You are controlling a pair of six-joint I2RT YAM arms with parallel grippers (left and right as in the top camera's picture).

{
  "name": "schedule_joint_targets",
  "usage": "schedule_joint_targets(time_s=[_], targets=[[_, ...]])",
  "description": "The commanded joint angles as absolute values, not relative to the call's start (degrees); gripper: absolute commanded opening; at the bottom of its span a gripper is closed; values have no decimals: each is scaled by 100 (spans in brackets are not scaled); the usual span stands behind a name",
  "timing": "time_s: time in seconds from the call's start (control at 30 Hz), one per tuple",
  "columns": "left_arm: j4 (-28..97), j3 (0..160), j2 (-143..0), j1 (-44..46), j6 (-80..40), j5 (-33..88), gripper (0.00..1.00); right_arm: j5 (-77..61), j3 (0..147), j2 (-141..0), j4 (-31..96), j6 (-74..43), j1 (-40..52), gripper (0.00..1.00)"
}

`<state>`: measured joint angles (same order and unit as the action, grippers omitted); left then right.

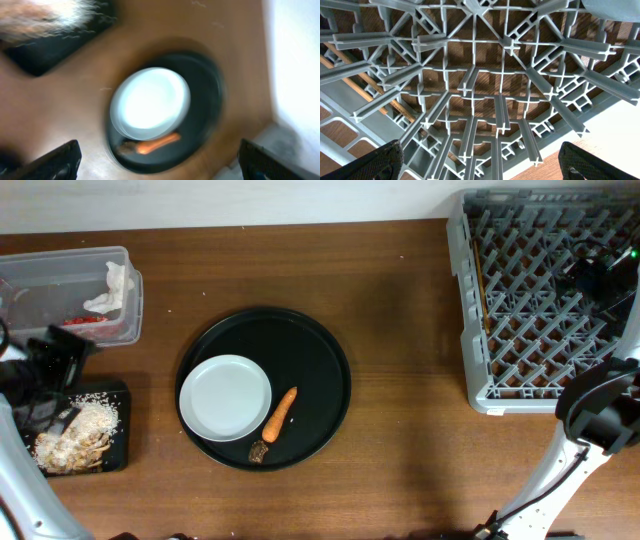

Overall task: Sort waste into correct bins and load items into the dishwasher rack
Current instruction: 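Reach the left gripper to the carrot and grasp it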

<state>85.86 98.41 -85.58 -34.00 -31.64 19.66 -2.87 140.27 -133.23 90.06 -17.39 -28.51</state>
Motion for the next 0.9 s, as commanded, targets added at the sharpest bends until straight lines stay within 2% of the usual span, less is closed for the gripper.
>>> schedule_joint_targets(time_s=[0.0, 0.03, 0.1, 0.2, 0.43, 0.5, 0.6, 0.63, 0.67, 0.87], targets=[[8138, 9828, -8479, -2735, -1564, 4117, 99, -320, 14143, -13091, 9024, -1765, -2853, 98], [8108, 9828, -8479, -2512, -1470, 4088, 99, -320, 14143, -13091, 9021, -1765, -2853, 98], [7841, 9828, -8479, -1293, -1380, 3479, 99, -320, 14143, -13091, 9021, -1765, -2853, 98], [7511, 9828, -8479, -80, -1378, 2670, 99, -320, 14143, -13091, 9024, -1765, -2853, 98], [7699, 9828, -8899, 1531, -1313, 816, 98, -320, 14143, -13091, 9021, -1765, -2853, 98], [7762, 9828, -9393, 2010, -1315, 703, 82, -320, 14143, -13091, 9024, -1765, -2853, 98], [7837, 9828, -10025, 2462, -1313, 687, 71, -320, 14143, -13091, 9021, -1765, -2853, 98], [7918, 9828, -10294, 2615, -1315, 563, 61, -320, 14143, -13091, 9021, -1765, -2853, 98], [7966, 9828, -10438, 2705, -1315, 475, 56, -320, 14143, -13091, 9021, -1765, -2853, 98], [8578, 9810, -11349, 3076, -1319, 132, 56, -320, 14143, -13091, 9024, -1765, -2853, 98]])
